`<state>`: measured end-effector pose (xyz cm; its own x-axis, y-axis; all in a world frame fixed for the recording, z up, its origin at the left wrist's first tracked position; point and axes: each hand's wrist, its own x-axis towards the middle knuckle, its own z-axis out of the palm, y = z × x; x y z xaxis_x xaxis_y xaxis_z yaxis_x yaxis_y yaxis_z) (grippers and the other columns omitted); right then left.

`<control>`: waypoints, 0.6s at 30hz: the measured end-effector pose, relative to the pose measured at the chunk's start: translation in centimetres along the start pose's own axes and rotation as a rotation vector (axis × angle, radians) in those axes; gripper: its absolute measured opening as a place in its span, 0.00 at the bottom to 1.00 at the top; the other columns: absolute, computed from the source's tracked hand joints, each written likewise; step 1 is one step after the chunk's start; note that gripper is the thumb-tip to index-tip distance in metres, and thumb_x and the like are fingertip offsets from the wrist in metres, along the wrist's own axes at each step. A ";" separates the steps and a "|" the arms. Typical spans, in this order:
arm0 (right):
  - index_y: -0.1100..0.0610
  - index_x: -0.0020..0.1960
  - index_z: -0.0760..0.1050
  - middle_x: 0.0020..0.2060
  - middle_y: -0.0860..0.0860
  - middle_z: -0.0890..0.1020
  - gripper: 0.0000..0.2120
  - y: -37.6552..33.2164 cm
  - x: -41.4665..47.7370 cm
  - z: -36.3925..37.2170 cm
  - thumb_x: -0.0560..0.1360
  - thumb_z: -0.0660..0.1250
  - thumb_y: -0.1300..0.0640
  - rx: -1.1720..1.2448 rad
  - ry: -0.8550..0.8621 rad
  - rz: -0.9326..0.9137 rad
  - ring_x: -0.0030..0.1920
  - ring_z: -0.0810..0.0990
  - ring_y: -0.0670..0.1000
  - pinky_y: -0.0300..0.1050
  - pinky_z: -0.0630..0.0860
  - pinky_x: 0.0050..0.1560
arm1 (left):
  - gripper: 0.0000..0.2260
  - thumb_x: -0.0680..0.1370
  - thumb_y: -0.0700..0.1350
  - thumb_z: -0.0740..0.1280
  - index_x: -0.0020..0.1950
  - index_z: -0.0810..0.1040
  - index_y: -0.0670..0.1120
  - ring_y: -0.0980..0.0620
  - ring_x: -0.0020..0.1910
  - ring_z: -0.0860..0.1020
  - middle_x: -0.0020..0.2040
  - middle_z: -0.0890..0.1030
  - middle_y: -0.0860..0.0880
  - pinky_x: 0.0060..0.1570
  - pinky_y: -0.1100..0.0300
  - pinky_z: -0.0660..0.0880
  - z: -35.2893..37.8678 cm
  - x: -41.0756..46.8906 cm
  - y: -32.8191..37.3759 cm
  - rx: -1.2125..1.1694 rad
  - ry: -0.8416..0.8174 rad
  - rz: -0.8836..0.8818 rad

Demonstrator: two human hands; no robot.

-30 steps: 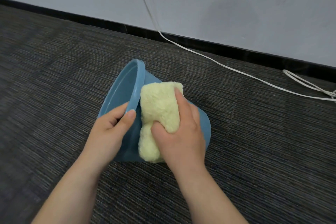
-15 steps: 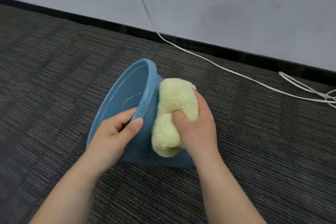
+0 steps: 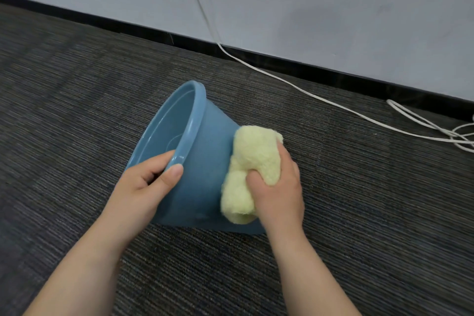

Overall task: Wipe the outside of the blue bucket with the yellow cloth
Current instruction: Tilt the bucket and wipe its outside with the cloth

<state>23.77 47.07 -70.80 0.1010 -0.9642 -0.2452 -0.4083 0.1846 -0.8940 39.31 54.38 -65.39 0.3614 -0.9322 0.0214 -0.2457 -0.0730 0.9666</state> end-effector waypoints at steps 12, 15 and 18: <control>0.30 0.61 0.54 0.46 0.31 0.62 0.33 -0.7 -1.8 1.5 0.58 0.58 0.45 0.039 0.006 -0.066 0.39 0.68 0.31 0.34 0.63 0.36 | 0.11 0.70 0.42 0.62 0.40 0.78 0.60 0.73 0.38 0.77 0.33 0.80 0.71 0.35 0.79 0.70 0.2 0.1 0.0 0.008 0.042 0.008; 0.31 0.64 0.55 0.53 0.39 0.66 0.34 1.3 -1.3 0.8 0.60 0.60 0.47 0.046 0.042 -0.025 0.40 0.69 0.39 0.40 0.64 0.36 | 0.13 0.71 0.41 0.62 0.39 0.78 0.60 0.72 0.36 0.77 0.33 0.81 0.69 0.34 0.78 0.71 -0.3 0.2 -0.2 0.032 0.060 -0.015; 0.39 0.67 0.57 0.59 0.47 0.69 0.32 4.0 -0.7 -0.2 0.66 0.63 0.53 0.032 0.119 0.120 0.43 0.68 0.46 0.43 0.64 0.41 | 0.20 0.74 0.38 0.62 0.35 0.81 0.63 0.69 0.35 0.78 0.32 0.82 0.68 0.35 0.76 0.72 -1.2 0.6 0.1 0.092 0.020 -0.070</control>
<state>21.91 48.45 -74.09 -0.0554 -0.9503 -0.3065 -0.3821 0.3037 -0.8728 40.57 54.28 -64.98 0.3987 -0.9162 -0.0395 -0.3000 -0.1710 0.9385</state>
